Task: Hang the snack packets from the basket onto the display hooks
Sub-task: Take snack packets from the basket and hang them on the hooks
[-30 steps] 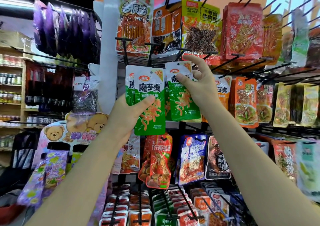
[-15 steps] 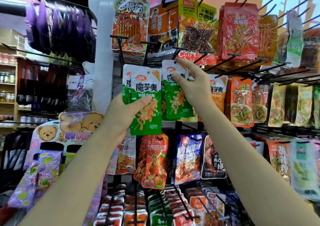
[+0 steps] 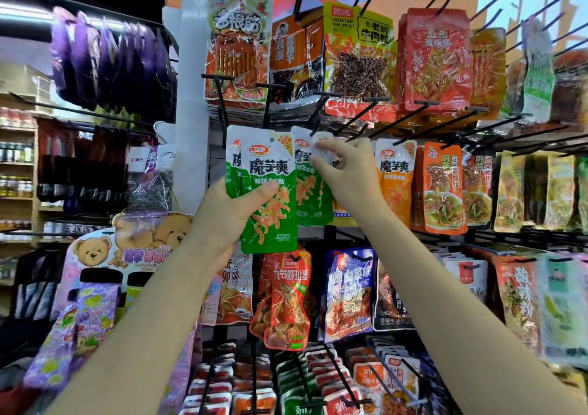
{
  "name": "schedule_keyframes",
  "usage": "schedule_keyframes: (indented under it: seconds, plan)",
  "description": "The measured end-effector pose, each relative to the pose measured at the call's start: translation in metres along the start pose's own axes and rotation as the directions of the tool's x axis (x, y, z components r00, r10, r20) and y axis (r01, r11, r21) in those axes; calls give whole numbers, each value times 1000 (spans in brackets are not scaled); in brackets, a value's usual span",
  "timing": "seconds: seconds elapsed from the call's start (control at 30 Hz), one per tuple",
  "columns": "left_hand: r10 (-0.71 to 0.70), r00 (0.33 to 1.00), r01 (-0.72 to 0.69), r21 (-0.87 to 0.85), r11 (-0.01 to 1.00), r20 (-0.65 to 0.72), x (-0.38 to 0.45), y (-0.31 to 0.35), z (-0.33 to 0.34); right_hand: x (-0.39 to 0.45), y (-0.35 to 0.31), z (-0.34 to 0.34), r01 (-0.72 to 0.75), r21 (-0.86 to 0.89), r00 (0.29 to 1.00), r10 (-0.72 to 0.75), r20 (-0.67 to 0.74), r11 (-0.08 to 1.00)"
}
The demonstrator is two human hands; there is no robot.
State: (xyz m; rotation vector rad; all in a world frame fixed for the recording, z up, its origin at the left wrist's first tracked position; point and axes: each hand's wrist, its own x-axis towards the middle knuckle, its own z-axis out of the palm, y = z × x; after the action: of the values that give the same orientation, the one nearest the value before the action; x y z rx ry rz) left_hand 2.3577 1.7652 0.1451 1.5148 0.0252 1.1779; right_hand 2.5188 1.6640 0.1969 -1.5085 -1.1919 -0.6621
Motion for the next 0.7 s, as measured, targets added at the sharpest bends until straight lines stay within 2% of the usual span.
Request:
schedule_keyframes:
  seconds: [0.07,0.1,0.17,0.23,0.33,0.43,0.57,0.7]
  plan:
    - [7,1000,-7,-6,1000,14,-1,0,0,-6,0,-3,60,69,989,-50,-141,996]
    - [8,999,-8,-12,1000,32,-1,0,1,-9,-2,-5,73,156,992,-55,-113,985]
    - [19,997,-20,6,1000,71,-2,0,3,-20,-13,-7,15,316,995,-46,92,949]
    - [31,994,-36,46,998,102,-3,1,5,-27,-20,-2,-33,376,966,-66,248,926]
    - [32,993,-39,59,998,110,-4,2,7,-23,-16,3,-27,450,984,-56,169,893]
    - [3,1000,-3,32,999,-10,-2,2,5,-14,-7,-6,-22,528,998,-14,63,849]
    - [24,995,-20,46,999,-95,-2,0,6,-6,0,-17,71,453,997,-66,-26,889]
    - [31,997,-29,28,999,-78,-2,0,7,5,-5,-14,41,433,999,-34,-24,900]
